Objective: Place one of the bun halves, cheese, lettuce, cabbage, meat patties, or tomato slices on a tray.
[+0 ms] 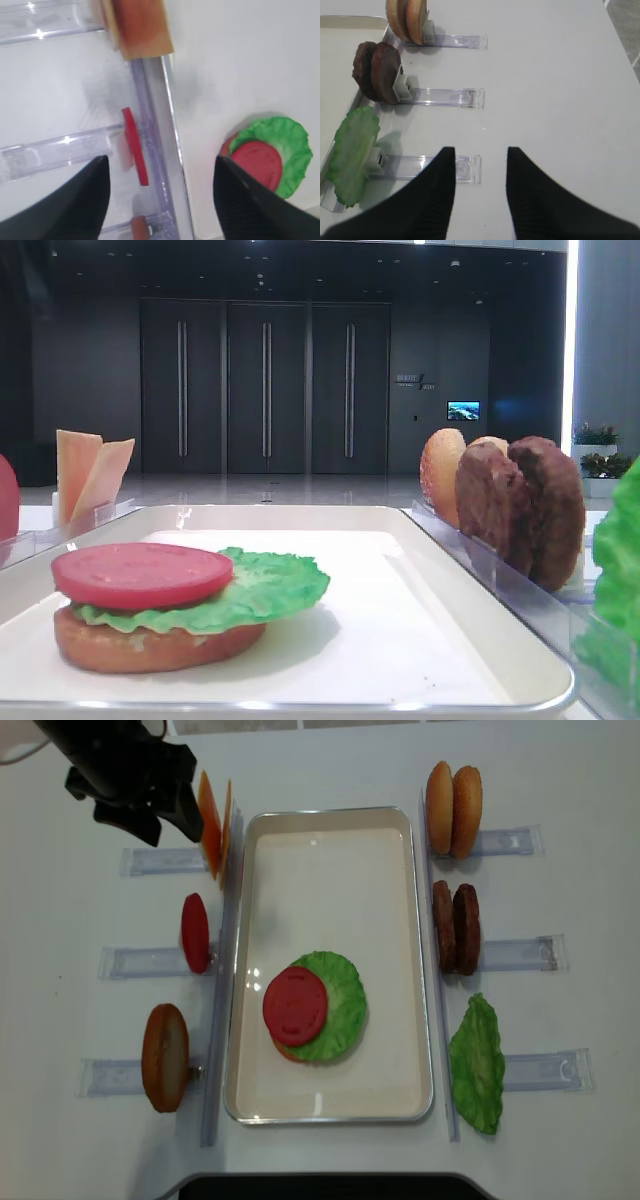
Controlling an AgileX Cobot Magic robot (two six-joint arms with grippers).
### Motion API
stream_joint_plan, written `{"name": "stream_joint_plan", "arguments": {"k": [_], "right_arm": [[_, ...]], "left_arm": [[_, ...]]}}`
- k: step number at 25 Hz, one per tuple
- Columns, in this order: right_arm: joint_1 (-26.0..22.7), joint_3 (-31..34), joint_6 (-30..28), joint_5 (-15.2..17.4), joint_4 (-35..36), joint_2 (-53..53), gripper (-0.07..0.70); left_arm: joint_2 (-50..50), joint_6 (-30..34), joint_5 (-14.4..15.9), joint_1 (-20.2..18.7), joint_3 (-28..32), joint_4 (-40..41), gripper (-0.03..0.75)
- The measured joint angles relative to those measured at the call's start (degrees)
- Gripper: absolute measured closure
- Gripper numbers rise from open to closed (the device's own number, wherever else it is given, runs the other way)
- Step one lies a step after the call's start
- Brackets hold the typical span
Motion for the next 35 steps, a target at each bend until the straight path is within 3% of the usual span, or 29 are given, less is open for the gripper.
{"name": "stream_joint_plan", "arguments": {"k": [10,17,23,35], "right_arm": [[0.00,0.00,0.00,0.00,0.00,0.00,0.388],[0.00,0.00,0.00,0.00,0.00,0.00,0.388],[0.00,0.00,0.00,0.00,0.00,0.00,0.388],[0.00,0.00,0.00,0.00,0.00,0.00,0.388]], "left_arm": [[-3.95,-0.33,0.45,9.41,-0.05,11.59,0.287],[-8.27,1.12,0.66,10.46,0.85,14.01,0.293],[-18.72,1.30,0.73,10.46,12.84,14.91,0.294],[-55.28,1.30,1.52,10.46,37.15,14.47,0.297]]}}
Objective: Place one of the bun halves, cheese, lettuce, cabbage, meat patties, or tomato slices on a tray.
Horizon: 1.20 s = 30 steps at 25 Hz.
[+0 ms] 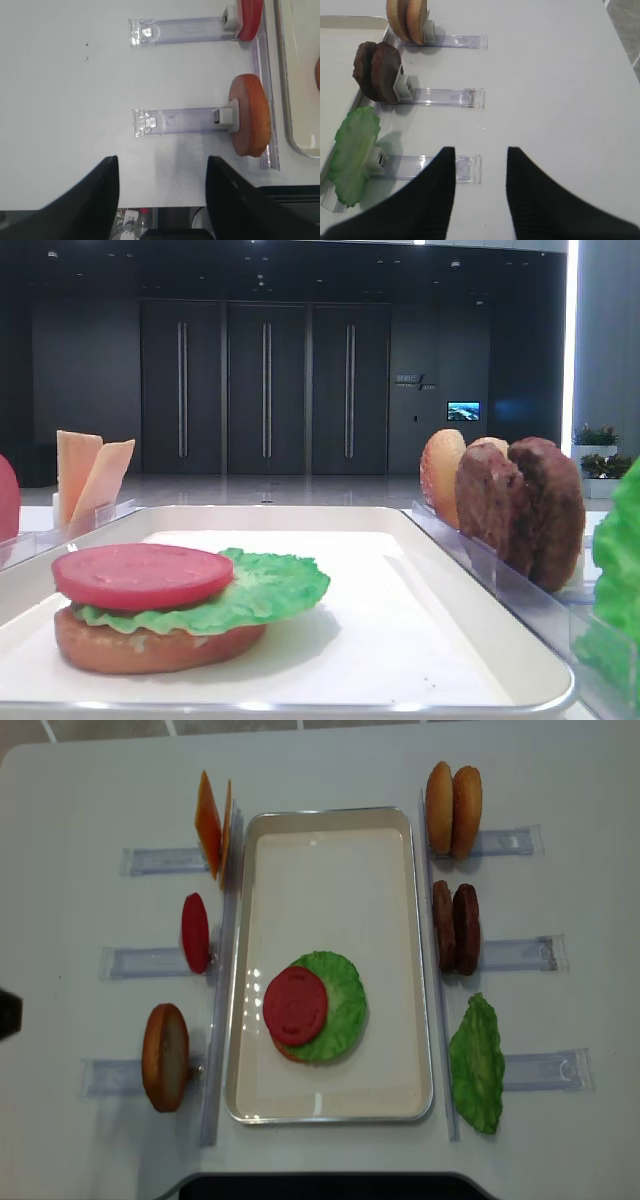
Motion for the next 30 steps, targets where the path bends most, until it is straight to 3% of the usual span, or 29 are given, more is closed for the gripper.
{"name": "stream_joint_plan", "arguments": {"k": [8,15,23,26,30], "right_arm": [[0.00,0.00,0.00,0.00,0.00,0.00,0.388],[0.00,0.00,0.00,0.00,0.00,0.00,0.388],[0.00,0.00,0.00,0.00,0.00,0.00,0.388],[0.00,0.00,0.00,0.00,0.00,0.00,0.388],[0.00,0.00,0.00,0.00,0.06,0.00,0.388]], "left_arm": [[-25.26,-0.32,-1.33,0.00,13.32,0.00,0.303],[-40.50,-0.79,-2.04,0.00,17.75,-0.06,0.304],[-42.17,-1.11,-3.11,-0.36,17.82,-0.06,0.304],[-42.17,-1.31,-5.66,-0.36,19.22,-0.06,0.304],[-42.17,-1.46,-6.79,-0.36,19.93,-0.06,0.305]]}}
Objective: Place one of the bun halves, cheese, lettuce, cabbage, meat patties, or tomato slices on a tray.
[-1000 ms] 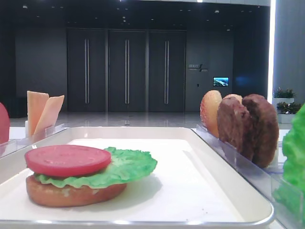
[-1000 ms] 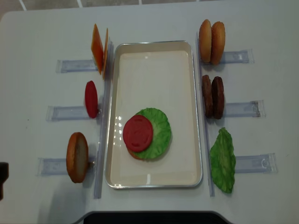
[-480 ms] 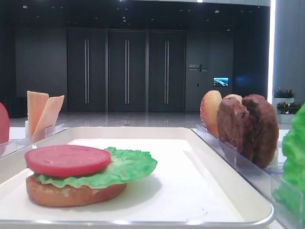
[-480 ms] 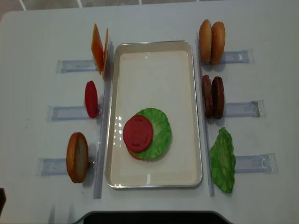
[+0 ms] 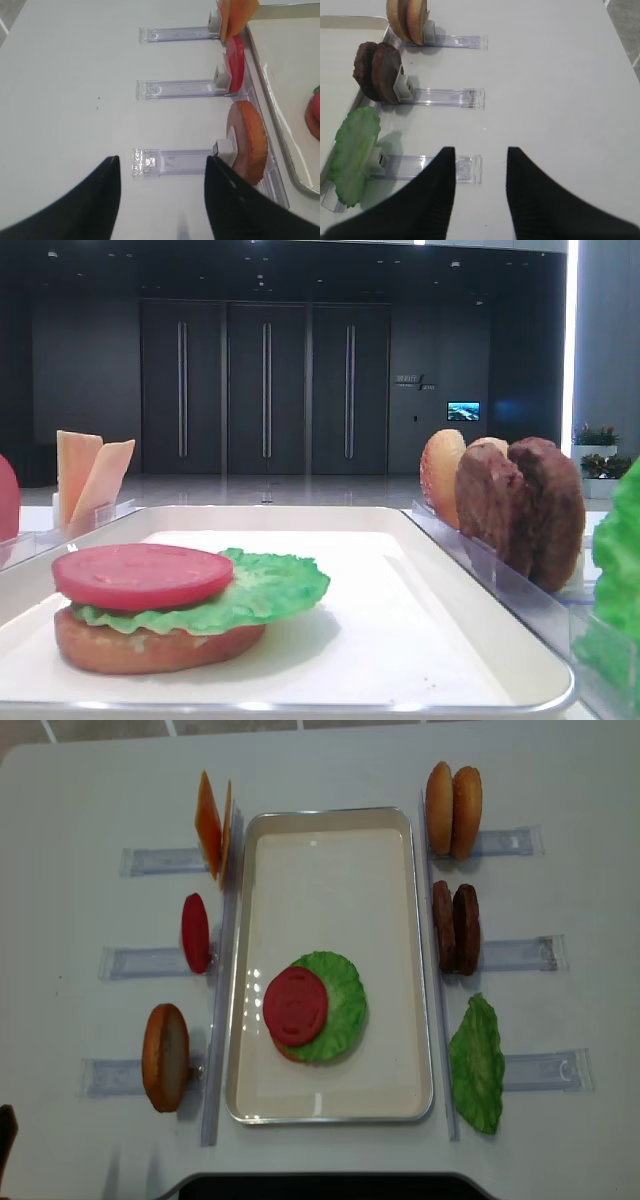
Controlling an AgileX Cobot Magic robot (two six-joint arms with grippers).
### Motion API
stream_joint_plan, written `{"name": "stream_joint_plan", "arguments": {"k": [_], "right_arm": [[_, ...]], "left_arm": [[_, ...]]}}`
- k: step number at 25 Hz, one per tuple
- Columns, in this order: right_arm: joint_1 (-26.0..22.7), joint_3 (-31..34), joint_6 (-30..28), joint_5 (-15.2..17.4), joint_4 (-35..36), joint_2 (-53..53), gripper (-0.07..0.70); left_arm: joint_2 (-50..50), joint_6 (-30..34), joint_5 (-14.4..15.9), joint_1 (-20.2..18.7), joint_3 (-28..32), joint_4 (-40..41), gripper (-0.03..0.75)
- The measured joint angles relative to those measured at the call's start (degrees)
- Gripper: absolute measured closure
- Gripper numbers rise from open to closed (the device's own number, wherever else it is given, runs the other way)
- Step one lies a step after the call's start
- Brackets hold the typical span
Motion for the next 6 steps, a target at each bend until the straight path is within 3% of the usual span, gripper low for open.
{"name": "stream_joint_plan", "arguments": {"k": [6], "right_arm": [[0.00,0.00,0.00,0.00,0.00,0.00,0.388]], "left_arm": [[0.00,-0.07,-0.46,0.00,0.05,0.00,0.315]]}}
